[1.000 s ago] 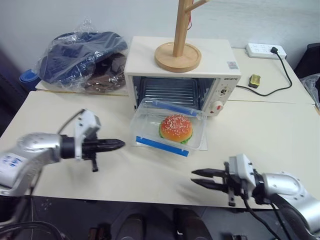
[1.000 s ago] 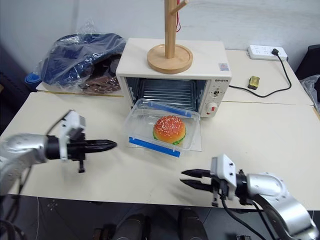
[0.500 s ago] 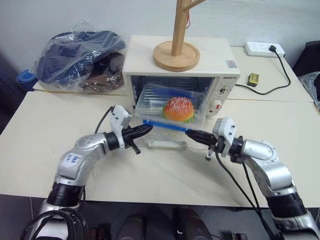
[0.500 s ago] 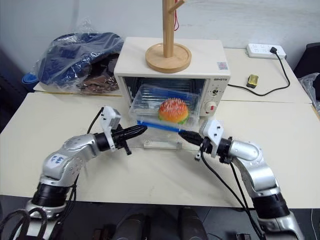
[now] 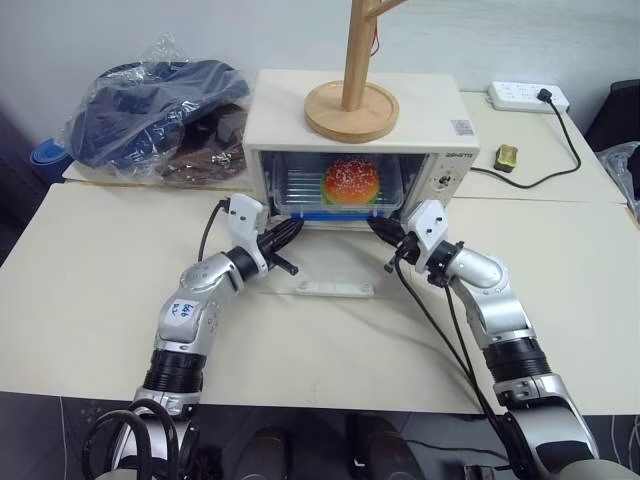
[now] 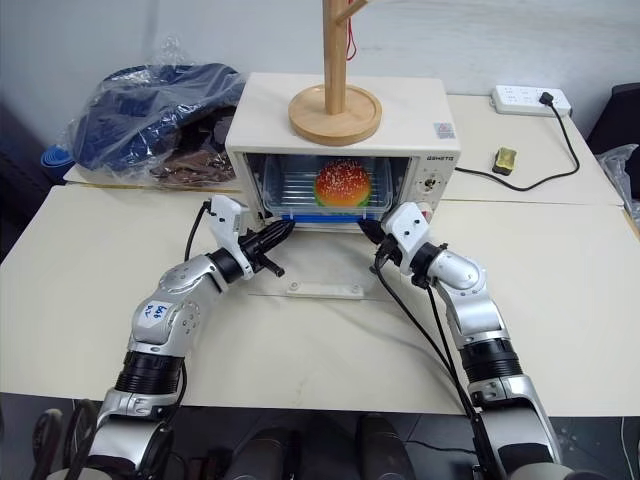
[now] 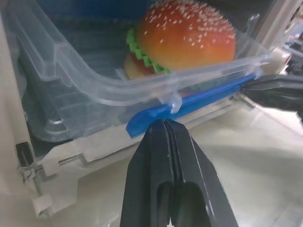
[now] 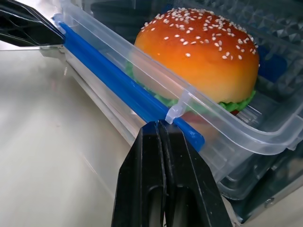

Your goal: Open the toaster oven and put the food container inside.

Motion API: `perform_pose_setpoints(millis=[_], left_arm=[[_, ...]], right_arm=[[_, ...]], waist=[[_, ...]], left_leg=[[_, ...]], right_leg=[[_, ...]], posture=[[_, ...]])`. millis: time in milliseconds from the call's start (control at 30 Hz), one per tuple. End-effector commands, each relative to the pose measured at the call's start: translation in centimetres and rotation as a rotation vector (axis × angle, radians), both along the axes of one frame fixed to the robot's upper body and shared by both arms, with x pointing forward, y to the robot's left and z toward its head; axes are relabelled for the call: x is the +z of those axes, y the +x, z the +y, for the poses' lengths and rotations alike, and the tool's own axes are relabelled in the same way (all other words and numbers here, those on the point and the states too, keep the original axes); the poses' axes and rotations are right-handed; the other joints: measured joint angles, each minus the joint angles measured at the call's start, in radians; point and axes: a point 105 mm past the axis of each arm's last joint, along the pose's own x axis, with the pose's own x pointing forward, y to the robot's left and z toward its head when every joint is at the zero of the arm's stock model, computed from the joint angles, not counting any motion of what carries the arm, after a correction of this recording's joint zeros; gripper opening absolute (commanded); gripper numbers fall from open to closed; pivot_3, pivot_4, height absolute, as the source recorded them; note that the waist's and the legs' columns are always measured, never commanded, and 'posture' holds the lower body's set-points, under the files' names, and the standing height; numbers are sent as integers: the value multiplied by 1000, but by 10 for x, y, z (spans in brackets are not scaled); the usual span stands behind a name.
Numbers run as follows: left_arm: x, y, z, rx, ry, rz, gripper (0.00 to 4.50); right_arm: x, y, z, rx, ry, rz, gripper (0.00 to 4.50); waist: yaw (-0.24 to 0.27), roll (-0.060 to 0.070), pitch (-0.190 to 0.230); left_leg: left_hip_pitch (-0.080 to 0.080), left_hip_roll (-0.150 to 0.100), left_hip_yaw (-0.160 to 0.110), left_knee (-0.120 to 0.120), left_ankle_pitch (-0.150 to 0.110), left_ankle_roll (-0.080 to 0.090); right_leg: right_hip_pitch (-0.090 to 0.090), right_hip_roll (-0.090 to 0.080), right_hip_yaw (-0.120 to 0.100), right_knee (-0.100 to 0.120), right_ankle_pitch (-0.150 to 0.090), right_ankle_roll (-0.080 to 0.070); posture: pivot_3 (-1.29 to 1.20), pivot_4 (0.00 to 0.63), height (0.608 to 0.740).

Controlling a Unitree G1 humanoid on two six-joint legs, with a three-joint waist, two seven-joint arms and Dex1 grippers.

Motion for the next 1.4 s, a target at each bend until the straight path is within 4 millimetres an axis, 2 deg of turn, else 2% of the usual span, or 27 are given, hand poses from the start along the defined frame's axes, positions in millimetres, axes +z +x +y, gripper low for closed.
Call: perform_pose_setpoints(millis=[33, 100, 167, 300, 400, 533, 633, 767, 900, 1000, 1033, 1100, 1167, 1233, 1333, 1400], left_arm=[[18, -29, 20, -115, 105, -112, 0], [26, -57, 37, -220, 129, -129, 591], [30, -77, 54, -281, 185, -169, 1140], [30, -107, 88, -404, 263, -149, 2387], [26, -124, 100, -500, 313, -115, 3143], [15, -138, 101, -568, 315, -76, 4401], [13, -139, 96, -540, 260, -94, 4455], [23, -132, 95, -414, 155, -141, 4455], [30, -122, 104, -237, 89, -177, 4455], [40, -115, 112, -130, 35, -214, 4455], [44, -113, 114, -102, 28, -236, 4455], [48, -109, 121, -41, 51, -268, 4455], [46, -107, 127, -3, 90, -270, 4455], [41, -105, 130, 15, 130, -256, 4455], [27, -109, 135, 3, 210, -219, 4500], [17, -114, 139, -8, 256, -192, 4500]], right_arm=[[21, -19, -15, 62, 9, -22, 52], [24, -31, -36, 67, -14, 4, 0], [18, -35, -58, 41, -62, 41, 0], [-10, -42, -93, 48, -179, 101, 0], [-36, -50, -102, 117, -252, 148, 0], [-55, -55, -90, 228, -229, 173, 0], [-55, -58, -75, 296, -182, 103, 0], [-36, -58, -53, 339, -52, -5, 0], [-15, -55, -45, 303, 51, -87, 0], [14, -47, -39, 252, 187, -158, 0], [29, -43, -39, 226, 261, -177, 0], [71, -32, -42, 174, 467, -206, 0], [87, -29, -43, 179, 526, -192, 0], [85, -32, -41, 205, 490, -166, 0], [51, -50, -39, 315, 220, -91, 583], [27, -65, -42, 390, 63, -48, 1236]], waist=[[-4, 0, 0], [-11, 0, 0], [-14, 0, 0], [-15, 0, 0], [-19, 0, 0], [-22, 2, 1], [-27, 2, 1], [-22, 2, 1], [-20, 2, 1], [-22, 2, 1], [-22, 2, 1], [-23, 2, 1], [-21, 2, 1], [-17, 1, 0], [-9, 1, 0], [-8, 1, 0]], left_leg=[[0, 0, 0, 0, 0, 0], [-4, 0, -1, -1, 0, 0], [-10, 0, -1, 0, 0, 0], [-8, 0, -1, 0, 0, 2], [-7, 0, -1, -1, -2, 7], [-6, 0, 0, -1, -2, 7], [-6, 0, 0, -1, -2, 7], [-7, 0, -1, 0, -2, 7], [-7, 0, -1, 0, -2, 7], [-7, 0, -1, 0, -2, 6], [-7, 0, -1, 0, -2, 6], [-8, 0, -1, 0, 0, 2], [-10, -1, 0, 0, 2, -1], [-10, 0, -1, -1, 2, -1], [-11, 0, -2, -2, 2, 0], [-11, -1, 0, -2, 0, 3]], right_leg=[[0, 0, 0, 0, 0, 0], [-3, 0, 0, 0, 0, 0], [-7, -1, 0, 0, 0, 0], [-6, -3, -1, -5, 0, 0], [-6, -2, -1, -4, 1, -1], [-6, -3, 0, -4, 1, -1], [-6, -2, 0, -3, 1, -1], [-6, -2, 0, -2, 1, -1], [-6, -3, -1, -2, 1, -1], [-7, -2, 0, -1, 1, -1], [-8, -2, 0, 0, 1, -1], [-9, -2, 0, 1, 1, -1], [-12, -2, 1, 3, 1, -1], [-12, -2, 0, 2, 1, -1], [-11, -2, -2, 0, 1, -1], [-10, -3, -1, -1, 1, -1]], posture=[[0, 150, 740], [0, 150, 740], [0, 150, 740], [0, 150, 740], [0, 150, 740], [0, 150, 740], [0, 150, 740], [0, 150, 740], [0, 150, 740], [0, 150, 740], [0, 150, 740], [0, 150, 740], [0, 150, 740], [0, 150, 740], [0, 150, 740], [0, 150, 740]])
